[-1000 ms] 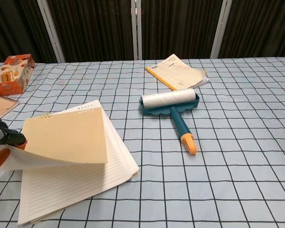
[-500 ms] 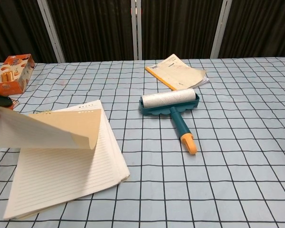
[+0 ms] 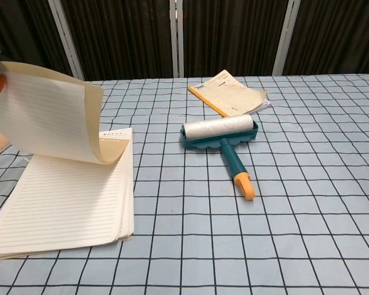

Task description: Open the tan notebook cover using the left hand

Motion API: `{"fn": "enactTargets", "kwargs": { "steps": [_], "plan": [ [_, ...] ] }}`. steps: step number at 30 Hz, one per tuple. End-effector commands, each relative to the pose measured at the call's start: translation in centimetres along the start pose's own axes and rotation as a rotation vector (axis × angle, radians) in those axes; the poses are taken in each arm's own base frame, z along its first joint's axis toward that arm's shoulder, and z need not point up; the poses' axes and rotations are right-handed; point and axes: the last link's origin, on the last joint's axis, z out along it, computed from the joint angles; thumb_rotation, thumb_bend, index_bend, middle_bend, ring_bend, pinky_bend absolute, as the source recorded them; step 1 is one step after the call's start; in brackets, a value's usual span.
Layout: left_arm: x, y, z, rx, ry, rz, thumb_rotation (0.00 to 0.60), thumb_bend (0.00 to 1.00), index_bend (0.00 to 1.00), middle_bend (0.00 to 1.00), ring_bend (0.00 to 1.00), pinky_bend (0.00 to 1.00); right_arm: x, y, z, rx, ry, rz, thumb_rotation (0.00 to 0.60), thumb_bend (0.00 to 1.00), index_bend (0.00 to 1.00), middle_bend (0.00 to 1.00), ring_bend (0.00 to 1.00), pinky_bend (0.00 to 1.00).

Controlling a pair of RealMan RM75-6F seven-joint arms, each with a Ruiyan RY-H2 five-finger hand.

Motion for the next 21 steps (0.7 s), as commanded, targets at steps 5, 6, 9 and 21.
{"fn": "enactTargets", "kwargs": {
  "steps": [5,6,9,21],
  "plan": [
    [1.1,-0.5,3.6,0.041,0.024,-0.006,0.600,0.73,0.73,0.53,0.47,0.34,-0.1,0.4,0.2,-0.015,-0.009,-0.005,0.600,0.06,0.06,0.00,0.00,0.00],
    [1.3,-0.6,4.2,0.049,0.027,-0.010,0.600,0.73,0.73,0.53,0.47,0.34,-0.2,0.5,0.3,-0.021,-0.010,-0.005,0.600,0.06,0.06,0.00,0.00,0.00],
    [1.4,-0.8,5.7,0.063,0.030,-0.010,0.600,0.73,0.73,0.53,0.47,0.33,-0.3,0.8,0.4,-0.035,-0.018,-0.008,0.600,0.06,0.06,0.00,0.00,0.00],
    [1.4,-1.5,11.3,0.095,0.035,0.059,0.600,0.72,0.71,0.52,0.47,0.33,-0.4,0.9,0.5,-0.048,-0.022,-0.014,0.600,0.06,0.06,0.00,0.00,0.00]
  ]
}}
